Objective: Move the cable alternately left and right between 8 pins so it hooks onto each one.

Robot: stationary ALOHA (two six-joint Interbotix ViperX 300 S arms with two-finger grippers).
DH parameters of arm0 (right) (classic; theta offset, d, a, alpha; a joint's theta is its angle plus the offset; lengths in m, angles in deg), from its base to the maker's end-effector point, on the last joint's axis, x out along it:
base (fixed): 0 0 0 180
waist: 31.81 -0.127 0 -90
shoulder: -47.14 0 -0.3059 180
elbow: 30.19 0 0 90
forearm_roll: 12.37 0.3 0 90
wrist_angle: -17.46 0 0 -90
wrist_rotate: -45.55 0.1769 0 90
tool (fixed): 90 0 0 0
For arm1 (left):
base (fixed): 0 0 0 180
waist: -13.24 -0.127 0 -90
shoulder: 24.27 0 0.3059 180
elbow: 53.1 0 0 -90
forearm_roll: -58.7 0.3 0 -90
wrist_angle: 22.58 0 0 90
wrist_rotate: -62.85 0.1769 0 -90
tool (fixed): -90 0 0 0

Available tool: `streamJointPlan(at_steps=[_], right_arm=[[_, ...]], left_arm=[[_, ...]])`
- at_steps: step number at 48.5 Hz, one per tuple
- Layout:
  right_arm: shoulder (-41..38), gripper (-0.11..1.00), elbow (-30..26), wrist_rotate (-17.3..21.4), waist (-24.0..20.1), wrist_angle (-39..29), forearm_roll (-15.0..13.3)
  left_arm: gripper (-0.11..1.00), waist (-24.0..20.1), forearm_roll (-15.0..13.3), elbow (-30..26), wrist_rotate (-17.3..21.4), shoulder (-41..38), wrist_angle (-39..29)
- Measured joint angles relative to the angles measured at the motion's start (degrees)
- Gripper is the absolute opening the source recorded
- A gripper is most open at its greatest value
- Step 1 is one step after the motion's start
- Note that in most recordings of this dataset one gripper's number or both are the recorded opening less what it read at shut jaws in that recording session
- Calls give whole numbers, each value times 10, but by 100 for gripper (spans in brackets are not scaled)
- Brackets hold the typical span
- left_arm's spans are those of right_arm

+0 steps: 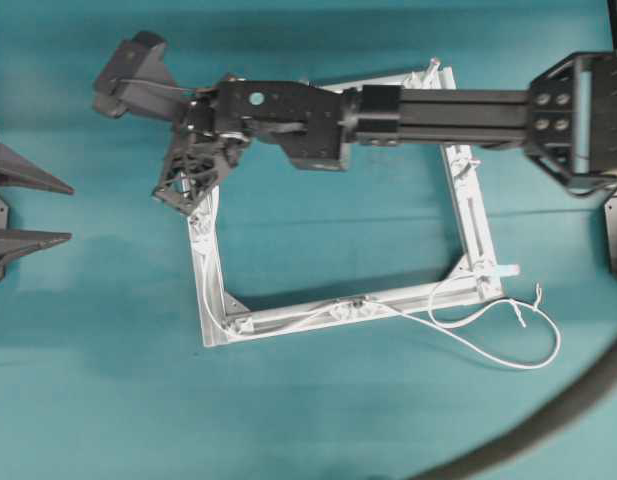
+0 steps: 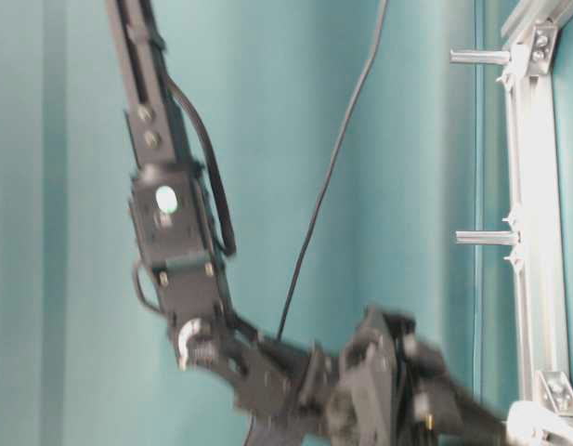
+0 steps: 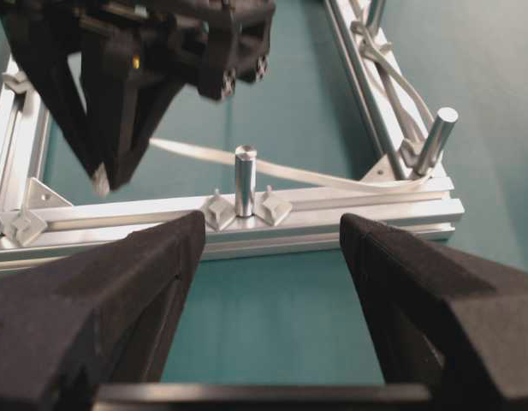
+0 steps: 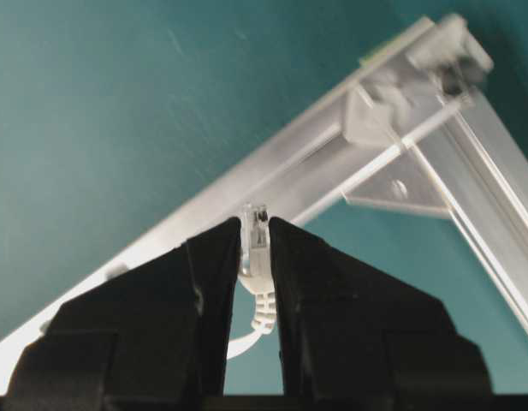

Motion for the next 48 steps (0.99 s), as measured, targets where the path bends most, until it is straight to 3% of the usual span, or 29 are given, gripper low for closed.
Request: streamJointPlan(at_steps=[8,16,20,26,37,43,48], right_arm=[[-40,13,-67,-63,11,-24,47],[-54,13,-95,-100,17,-18,41],[-56,13,-97,-100,17,9,12],[-60,13,-98,-78,18,58,-54],[-80,13,-98,14,21,97,-174],[-84,13,-98,88,24,97,-233],[-84,13,-98,142,30,86,-257]], left_arm=[[75,1,1,0,0,0,0],[75,1,0,0,0,0,0],[75,0,0,0,0,0,0],[75,0,1,0,0,0,0],[75,0,0,0,0,0,0],[75,0,0,0,0,0,0],[75,0,1,0,0,0,0]])
